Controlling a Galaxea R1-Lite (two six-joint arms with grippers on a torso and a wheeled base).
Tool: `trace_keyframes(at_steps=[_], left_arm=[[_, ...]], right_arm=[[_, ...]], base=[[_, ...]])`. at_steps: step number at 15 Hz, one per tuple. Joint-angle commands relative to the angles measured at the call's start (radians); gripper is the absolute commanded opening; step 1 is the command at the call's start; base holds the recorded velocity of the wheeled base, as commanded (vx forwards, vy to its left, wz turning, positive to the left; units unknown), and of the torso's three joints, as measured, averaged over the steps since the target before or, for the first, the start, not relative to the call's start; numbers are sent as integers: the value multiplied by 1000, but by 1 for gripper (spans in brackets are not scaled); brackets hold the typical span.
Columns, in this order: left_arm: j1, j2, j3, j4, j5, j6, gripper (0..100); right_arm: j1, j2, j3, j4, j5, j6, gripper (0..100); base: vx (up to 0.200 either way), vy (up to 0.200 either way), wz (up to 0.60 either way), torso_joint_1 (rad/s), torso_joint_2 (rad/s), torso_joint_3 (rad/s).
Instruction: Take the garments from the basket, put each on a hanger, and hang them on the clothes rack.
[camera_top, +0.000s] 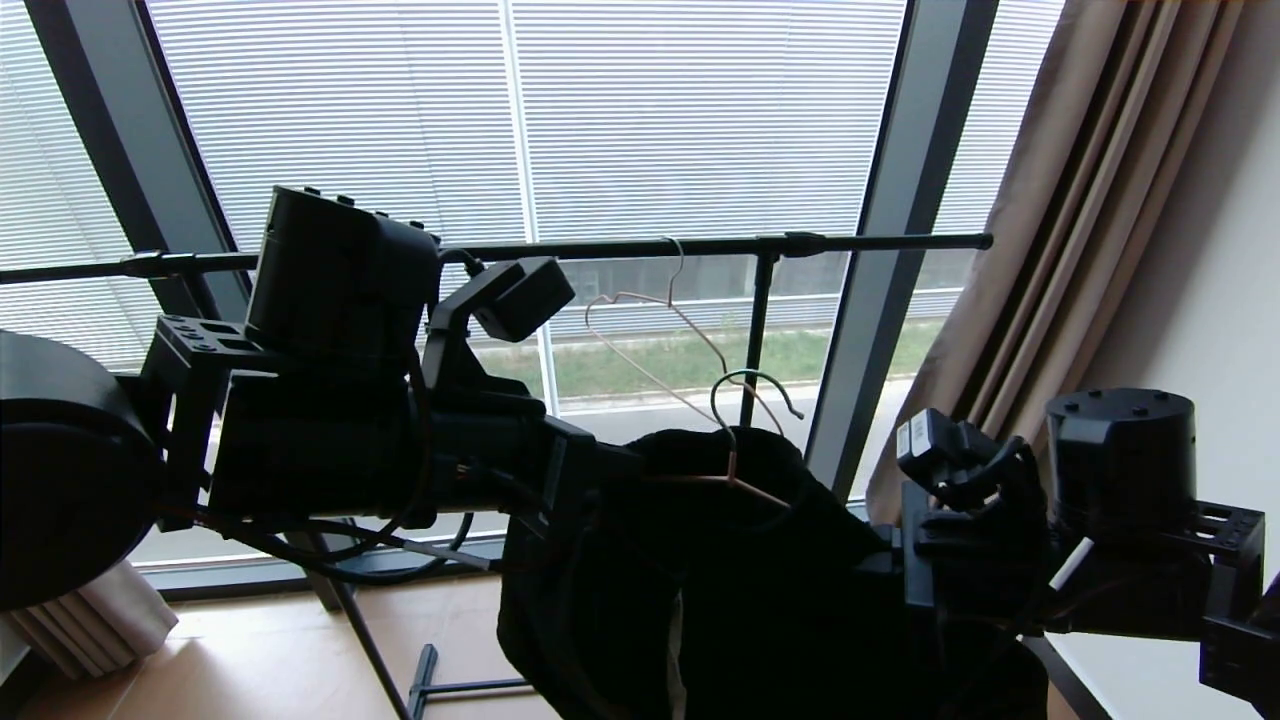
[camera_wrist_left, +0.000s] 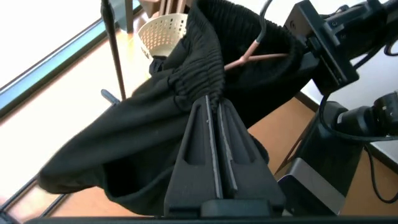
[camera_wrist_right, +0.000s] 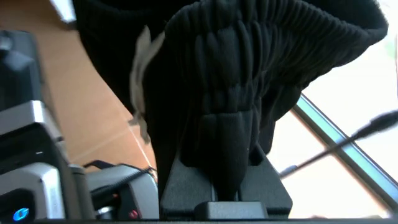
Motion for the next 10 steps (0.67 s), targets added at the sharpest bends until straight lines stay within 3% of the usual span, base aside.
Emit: trace_keyframes(at_steps=[1,3,7,10], left_arm=[[1,-5,17,-15,1,0,0],[4,-13,21,-28,6,23,0],[9,-34,49,-42,8,89,0],[4,-42,86,-93,8,126,0]], right_arm=[[-23,-9,23,-28,27,-1,0],[-25,-4,43,-91,50,19,0],[-25,5,79,-270,105,193,0],[-25,25,91,-332,109,205,0]], base=[[0,0,0,0,0,0],[0,0,0,0,0,0],[0,0,0,0,0,0],[0,0,0,0,0,0]])
